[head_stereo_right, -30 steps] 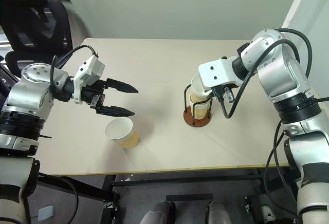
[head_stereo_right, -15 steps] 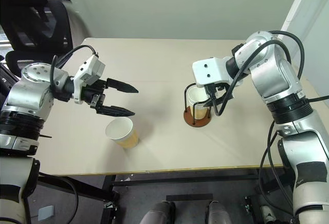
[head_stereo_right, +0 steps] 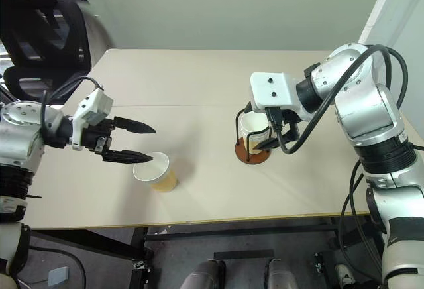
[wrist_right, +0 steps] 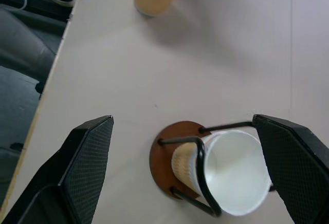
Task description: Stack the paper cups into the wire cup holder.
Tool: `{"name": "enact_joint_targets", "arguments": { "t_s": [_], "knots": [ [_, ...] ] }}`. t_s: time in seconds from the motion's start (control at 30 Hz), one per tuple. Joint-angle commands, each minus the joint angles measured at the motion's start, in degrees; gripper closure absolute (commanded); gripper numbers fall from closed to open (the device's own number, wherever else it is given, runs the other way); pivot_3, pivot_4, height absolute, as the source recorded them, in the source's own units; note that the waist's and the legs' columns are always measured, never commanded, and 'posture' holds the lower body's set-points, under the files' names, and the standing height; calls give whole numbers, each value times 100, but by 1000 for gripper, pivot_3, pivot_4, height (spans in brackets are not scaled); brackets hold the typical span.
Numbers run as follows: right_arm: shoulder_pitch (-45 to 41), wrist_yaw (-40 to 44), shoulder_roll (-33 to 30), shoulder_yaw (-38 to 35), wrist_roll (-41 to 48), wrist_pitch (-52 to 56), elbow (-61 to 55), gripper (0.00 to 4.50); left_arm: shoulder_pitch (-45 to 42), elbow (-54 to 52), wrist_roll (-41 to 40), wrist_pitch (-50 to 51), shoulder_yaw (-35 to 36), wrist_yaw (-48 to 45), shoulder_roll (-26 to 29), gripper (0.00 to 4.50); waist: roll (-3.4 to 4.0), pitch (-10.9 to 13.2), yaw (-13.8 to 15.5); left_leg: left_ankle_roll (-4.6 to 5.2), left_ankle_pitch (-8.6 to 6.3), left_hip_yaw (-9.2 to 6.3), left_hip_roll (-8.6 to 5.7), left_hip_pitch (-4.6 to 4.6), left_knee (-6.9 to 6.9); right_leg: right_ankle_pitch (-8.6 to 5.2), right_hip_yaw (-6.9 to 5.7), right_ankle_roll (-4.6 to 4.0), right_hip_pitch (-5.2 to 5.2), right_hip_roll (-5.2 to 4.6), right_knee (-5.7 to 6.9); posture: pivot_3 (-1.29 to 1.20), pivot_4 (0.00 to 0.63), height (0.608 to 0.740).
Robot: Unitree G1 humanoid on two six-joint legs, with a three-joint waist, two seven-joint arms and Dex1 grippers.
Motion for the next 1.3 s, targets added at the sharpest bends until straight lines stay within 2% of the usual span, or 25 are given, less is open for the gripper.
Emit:
{"name": "enact_joint_targets", "arguments": {
  "t_s": [0.03,0.2,0.5,0.67,1.3],
  "knots": [
    [-46,-255,180,157,-92,-236,-49,93,-40,186,46,-70,496,92,134,0,0,0,-5,-1,3,0,0,4,0,0,2,-1,0,0,5,0,150,740],
    [-36,-392,546,340,-36,-303,-61,93,25,368,171,-111,755,144,162,0,0,0,-18,-4,10,0,0,14,-13,3,4,-5,1,0,10,0,150,740],
    [116,-438,629,410,49,-324,-202,93,676,-271,11,18,984,-111,182,0,-2,-1,-4,-7,-3,0,-1,5,-15,-13,1,-31,-7,0,6,0,150,740],
    [227,-659,922,602,12,-272,-379,93,615,-169,76,-9,996,-139,178,0,-3,-1,-14,-9,-2,1,2,11,-17,-13,1,-31,-6,2,13,0,150,740],
    [64,-1377,2099,1434,-834,-913,442,93,219,243,360,-123,859,-193,95,0,-4,-2,-22,-22,-4,0,6,13,-19,-17,1,-39,-16,3,28,0,150,740]
  ]
}}
